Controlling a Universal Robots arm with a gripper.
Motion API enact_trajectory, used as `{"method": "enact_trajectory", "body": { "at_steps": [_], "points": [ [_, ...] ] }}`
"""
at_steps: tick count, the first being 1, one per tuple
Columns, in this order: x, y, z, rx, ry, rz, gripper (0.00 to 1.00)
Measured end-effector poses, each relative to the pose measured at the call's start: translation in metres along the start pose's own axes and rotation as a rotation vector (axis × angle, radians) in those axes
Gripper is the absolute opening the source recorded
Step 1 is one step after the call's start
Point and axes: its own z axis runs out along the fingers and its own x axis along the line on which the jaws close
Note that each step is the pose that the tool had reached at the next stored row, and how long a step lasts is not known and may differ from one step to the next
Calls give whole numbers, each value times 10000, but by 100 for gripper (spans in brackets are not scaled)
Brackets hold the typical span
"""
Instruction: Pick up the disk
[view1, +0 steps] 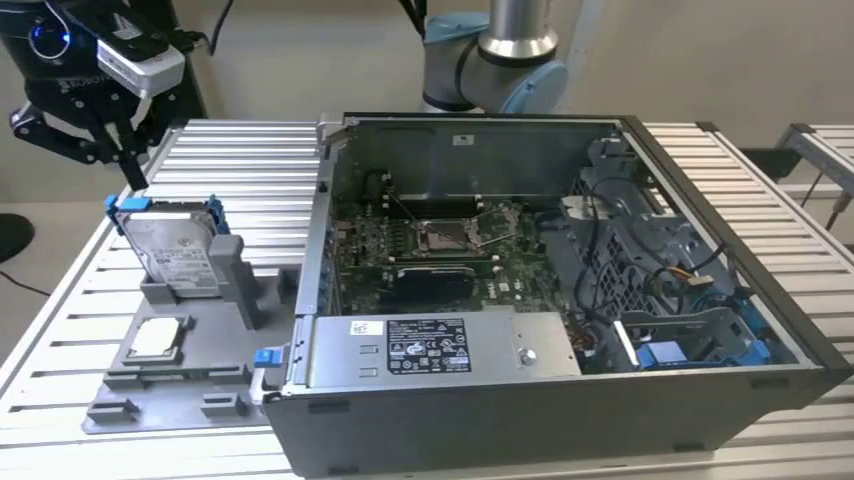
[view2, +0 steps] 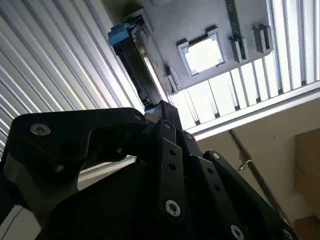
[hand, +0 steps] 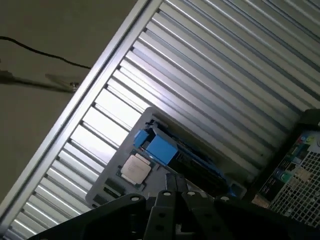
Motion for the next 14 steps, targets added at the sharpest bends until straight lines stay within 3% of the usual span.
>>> {"method": "enact_trajectory", "body": {
  "at_steps": [14],
  "points": [
    [0,0,0,130,136,-2551,0]
  ]
}}
